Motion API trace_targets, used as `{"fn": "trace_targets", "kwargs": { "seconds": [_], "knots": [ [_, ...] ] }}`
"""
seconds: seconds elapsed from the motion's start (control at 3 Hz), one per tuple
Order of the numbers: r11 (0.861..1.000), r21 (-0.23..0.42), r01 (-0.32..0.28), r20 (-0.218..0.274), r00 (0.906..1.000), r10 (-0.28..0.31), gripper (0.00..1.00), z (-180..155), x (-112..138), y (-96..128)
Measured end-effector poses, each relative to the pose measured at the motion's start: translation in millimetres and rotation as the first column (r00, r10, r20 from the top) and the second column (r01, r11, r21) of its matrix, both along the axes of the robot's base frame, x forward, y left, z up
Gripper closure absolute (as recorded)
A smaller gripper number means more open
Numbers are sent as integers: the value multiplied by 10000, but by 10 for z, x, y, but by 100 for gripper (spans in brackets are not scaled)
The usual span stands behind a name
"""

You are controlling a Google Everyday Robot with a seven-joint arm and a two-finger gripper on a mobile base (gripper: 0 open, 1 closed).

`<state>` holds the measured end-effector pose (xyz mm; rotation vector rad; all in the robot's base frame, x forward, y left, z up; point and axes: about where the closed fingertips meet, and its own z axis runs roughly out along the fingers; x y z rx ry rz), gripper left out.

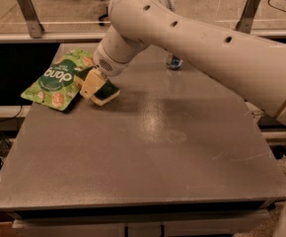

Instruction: Move sponge near green rice chip bag

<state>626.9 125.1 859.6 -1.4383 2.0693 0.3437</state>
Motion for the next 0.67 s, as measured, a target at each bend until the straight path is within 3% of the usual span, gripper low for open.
{"fn": "trace_targets", "kwargs": {
  "seconds": [0.33, 0.67],
  "knots": [
    [10000, 6, 8, -7, 10000, -8, 0, -13, 16, 9],
    [9994, 74, 341, 76, 9994, -341, 0, 24, 85, -123]
  ]
}}
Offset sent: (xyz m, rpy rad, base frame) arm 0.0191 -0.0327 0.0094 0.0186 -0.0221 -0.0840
